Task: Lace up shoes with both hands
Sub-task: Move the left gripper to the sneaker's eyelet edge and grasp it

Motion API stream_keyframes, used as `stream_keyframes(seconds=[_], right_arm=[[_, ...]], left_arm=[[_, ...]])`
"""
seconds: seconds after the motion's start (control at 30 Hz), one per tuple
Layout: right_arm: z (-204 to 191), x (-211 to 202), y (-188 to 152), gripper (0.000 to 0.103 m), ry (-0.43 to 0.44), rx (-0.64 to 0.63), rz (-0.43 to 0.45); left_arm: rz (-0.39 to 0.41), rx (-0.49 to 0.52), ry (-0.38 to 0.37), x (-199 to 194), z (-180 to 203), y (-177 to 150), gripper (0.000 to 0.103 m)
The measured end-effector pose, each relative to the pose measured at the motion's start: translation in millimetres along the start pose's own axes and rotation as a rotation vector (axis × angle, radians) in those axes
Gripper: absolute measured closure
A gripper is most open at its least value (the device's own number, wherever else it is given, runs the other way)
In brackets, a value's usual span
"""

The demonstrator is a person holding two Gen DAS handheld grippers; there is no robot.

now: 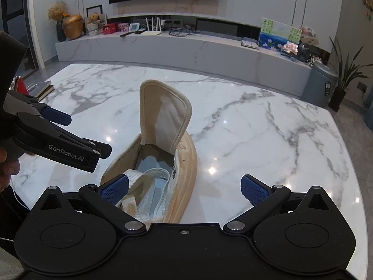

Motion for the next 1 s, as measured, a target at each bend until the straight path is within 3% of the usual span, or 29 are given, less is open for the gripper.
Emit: stream_keyframes(seconds=[1.0], right_arm=[[11,-5,-5,0.001,0.011,0.086,0.034]], left_arm=[[0.038,0.045,-0.012,-9,7,8,0.006]])
Point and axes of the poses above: each gripper's, at about its wrist camera, not at the fingertips, and x roughly the way its jaws point, z to its right, y to its top, the point moved 3 cm from there along x, roughly the way its jaws point, and after that the axes turned 15 degrees about x, right-handed, at the moved point
